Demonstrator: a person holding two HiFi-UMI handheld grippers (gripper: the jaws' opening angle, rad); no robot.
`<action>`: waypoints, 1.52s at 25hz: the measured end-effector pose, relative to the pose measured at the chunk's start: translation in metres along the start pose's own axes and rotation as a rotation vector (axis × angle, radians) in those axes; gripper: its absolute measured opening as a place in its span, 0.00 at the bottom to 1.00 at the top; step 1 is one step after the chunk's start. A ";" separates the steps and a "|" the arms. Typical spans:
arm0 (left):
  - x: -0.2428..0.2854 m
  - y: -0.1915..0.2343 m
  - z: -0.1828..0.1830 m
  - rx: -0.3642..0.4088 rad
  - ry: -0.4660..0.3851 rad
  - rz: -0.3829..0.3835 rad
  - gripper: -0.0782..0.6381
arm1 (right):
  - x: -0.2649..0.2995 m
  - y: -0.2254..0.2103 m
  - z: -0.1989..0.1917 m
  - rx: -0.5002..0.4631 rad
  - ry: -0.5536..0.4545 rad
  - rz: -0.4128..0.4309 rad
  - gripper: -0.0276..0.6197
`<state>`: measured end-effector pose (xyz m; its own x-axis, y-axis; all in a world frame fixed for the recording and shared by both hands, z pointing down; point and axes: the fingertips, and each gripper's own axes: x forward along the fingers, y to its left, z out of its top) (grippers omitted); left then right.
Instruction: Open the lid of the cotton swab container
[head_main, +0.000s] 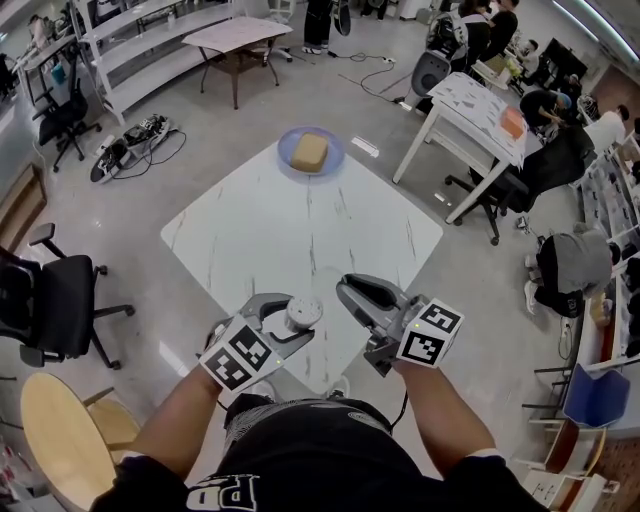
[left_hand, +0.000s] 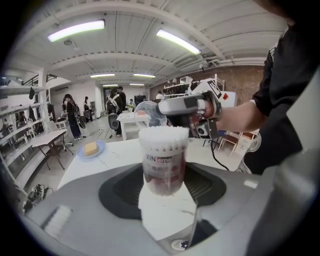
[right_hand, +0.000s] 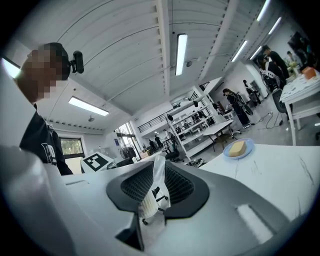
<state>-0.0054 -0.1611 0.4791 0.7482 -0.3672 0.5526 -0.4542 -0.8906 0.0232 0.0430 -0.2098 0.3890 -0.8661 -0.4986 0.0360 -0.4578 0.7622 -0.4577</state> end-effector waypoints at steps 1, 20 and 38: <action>0.000 0.000 0.001 0.003 -0.007 0.004 0.53 | 0.000 0.000 0.001 0.021 -0.010 0.005 0.14; 0.007 0.001 0.003 -0.019 -0.056 0.023 0.53 | 0.000 -0.005 0.006 0.026 -0.011 -0.039 0.14; -0.012 0.031 0.005 -0.089 -0.116 0.125 0.53 | -0.013 -0.010 0.002 -0.118 0.021 -0.147 0.14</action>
<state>-0.0263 -0.1853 0.4693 0.7315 -0.5068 0.4562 -0.5844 -0.8106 0.0367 0.0594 -0.2117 0.3909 -0.7914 -0.6007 0.1135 -0.5992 0.7255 -0.3385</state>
